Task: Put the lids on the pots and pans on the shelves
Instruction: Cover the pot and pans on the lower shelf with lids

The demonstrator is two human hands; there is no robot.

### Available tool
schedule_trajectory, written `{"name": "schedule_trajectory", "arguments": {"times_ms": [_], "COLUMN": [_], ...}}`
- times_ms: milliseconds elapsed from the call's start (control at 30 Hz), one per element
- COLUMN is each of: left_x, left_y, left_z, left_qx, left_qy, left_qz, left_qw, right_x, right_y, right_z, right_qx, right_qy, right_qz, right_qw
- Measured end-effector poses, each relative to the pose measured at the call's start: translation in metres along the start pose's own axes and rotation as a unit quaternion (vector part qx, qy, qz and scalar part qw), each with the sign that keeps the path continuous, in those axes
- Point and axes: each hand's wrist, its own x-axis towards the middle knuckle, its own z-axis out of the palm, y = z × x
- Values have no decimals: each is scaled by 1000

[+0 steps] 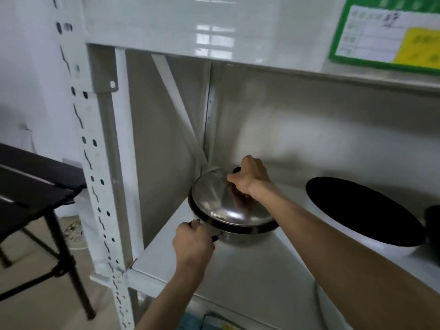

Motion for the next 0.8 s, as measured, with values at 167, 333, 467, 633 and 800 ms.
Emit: {"name": "schedule_trajectory", "arguments": {"times_ms": [167, 333, 467, 633, 800], "left_x": [0, -3, -4, -9, -12], "left_y": [0, -1, -2, 0, -2], "left_z": [0, -1, 0, 2, 2], "left_qx": [9, 22, 22, 10, 13], "left_qy": [0, 12, 13, 16, 13], "left_qz": [0, 16, 24, 19, 22], "left_qw": [1000, 1000, 999, 1000, 1000], "right_x": [-8, -17, -18, -16, -17], "right_y": [3, 1, 2, -5, 1], "right_z": [2, -1, -3, -3, -3], "right_qx": [-16, -19, 2, 20, -5], "right_qy": [-12, -29, -29, -26, -22], "right_qz": [-5, -10, 0, -3, -7], "right_qw": [1000, 999, 1000, 999, 1000]}}
